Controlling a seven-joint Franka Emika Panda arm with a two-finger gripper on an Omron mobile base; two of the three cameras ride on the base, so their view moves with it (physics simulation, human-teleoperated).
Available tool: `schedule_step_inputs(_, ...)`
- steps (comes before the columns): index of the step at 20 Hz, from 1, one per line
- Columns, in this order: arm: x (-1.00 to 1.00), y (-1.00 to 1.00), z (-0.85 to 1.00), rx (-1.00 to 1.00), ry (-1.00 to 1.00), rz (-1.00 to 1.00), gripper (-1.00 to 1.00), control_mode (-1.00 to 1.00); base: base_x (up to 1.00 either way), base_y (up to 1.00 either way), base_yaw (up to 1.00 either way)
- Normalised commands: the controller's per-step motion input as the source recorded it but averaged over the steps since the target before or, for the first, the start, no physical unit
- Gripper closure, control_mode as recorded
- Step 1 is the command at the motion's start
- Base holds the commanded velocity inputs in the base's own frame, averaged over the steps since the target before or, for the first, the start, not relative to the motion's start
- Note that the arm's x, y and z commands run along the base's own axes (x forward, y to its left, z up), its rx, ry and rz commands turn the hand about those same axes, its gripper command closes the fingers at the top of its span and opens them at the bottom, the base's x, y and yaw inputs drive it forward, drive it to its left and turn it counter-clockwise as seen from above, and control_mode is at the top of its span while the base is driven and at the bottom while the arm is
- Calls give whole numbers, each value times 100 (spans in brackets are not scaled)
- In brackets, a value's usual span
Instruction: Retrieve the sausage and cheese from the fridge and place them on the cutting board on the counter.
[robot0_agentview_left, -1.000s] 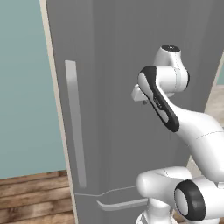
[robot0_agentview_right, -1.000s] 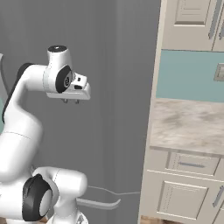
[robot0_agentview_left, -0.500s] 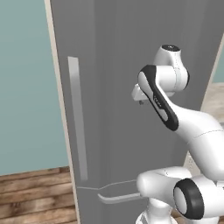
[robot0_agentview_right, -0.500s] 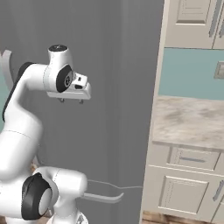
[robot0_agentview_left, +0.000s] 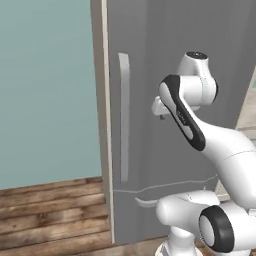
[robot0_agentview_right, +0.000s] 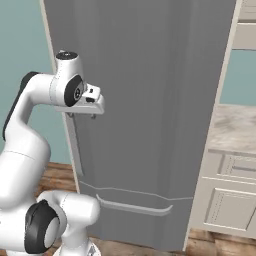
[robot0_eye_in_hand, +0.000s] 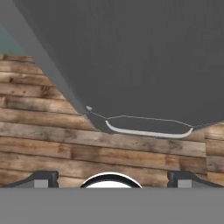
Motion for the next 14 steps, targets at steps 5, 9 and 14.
schedule_step_inputs(5,0,0,0,0,0,0,-100,100,-34,89,0)
schedule_step_inputs(9,0,0,0,0,0,0,-100,100,-16,33,0)
schedule_step_inputs(14,0,0,0,0,0,0,-100,100,-21,-6,0)
